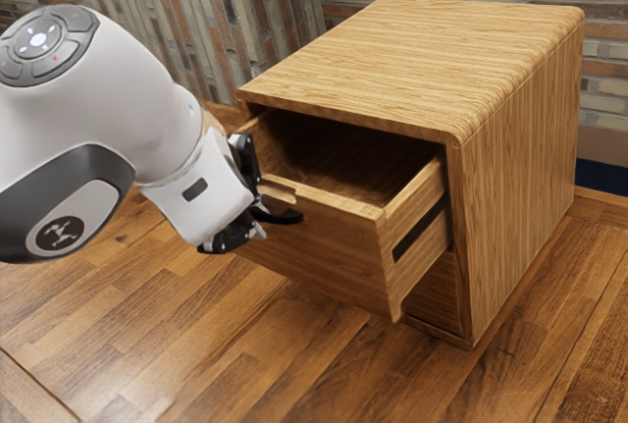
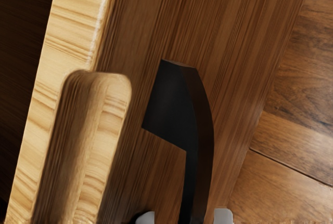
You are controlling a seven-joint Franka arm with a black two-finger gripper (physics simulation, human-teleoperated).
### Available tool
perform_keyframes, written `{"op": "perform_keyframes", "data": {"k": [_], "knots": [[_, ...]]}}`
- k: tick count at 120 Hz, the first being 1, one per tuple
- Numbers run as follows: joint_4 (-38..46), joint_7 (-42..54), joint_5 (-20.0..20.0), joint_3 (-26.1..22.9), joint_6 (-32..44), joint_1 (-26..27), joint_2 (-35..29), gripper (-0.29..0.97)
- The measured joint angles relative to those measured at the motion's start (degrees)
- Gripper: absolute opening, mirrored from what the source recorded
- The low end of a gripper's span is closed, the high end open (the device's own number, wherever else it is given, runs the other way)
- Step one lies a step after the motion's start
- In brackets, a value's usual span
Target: Pull the drawer handle with one arm to open the drawer
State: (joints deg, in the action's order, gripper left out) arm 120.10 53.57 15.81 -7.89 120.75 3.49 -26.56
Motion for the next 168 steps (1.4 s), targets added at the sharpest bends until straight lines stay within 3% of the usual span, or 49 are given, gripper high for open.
{"op": "perform_keyframes", "data": {"k": [15, 27, 87, 154, 168], "knots": [[1.9, 0.1, -0.3, 0.0, -0.8, 0.0, -2.4, -0.05], [3.1, 0.1, -0.6, -0.3, -1.4, -0.1, -4.9, -0.11], [9.9, 0.1, -1.5, -2.7, 0.2, 0.1, -13.8, -0.09], [11.8, -0.3, -3.5, -3.3, -1.8, 0.0, -15.4, -0.11], [11.6, -0.2, -5.1, -3.4, -2.7, 0.0, -15.4, 0.01]]}}
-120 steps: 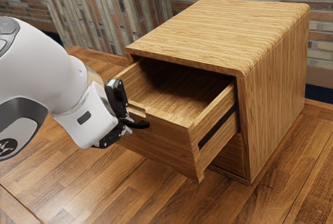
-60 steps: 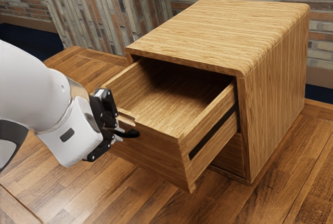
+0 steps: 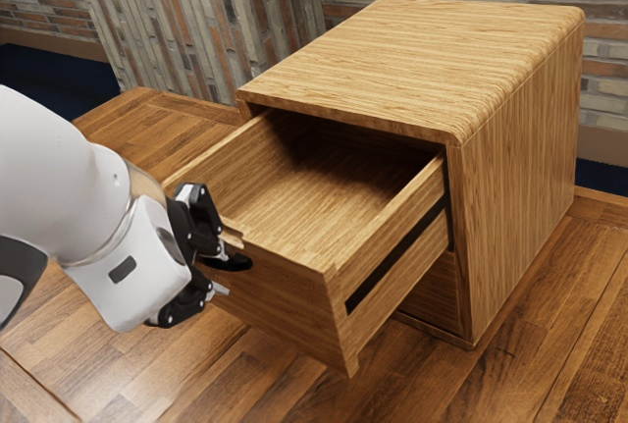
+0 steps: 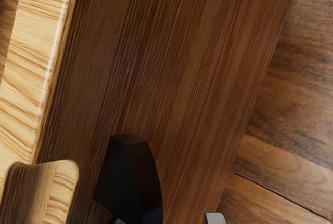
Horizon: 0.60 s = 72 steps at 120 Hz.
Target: Pull the drawer handle with one arm to open the drawer
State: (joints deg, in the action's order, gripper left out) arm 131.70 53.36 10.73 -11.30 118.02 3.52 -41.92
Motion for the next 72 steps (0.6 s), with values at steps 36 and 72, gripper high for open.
{"op": "perform_keyframes", "data": {"k": [36, 72], "knots": [[-2.4, 0.7, -1.4, -1.3, -2.5, 0.0, -0.8, 0.02], [-49.7, -5.5, -4.9, 1.4, -25.0, -3.5, 23.9, 0.37]]}}
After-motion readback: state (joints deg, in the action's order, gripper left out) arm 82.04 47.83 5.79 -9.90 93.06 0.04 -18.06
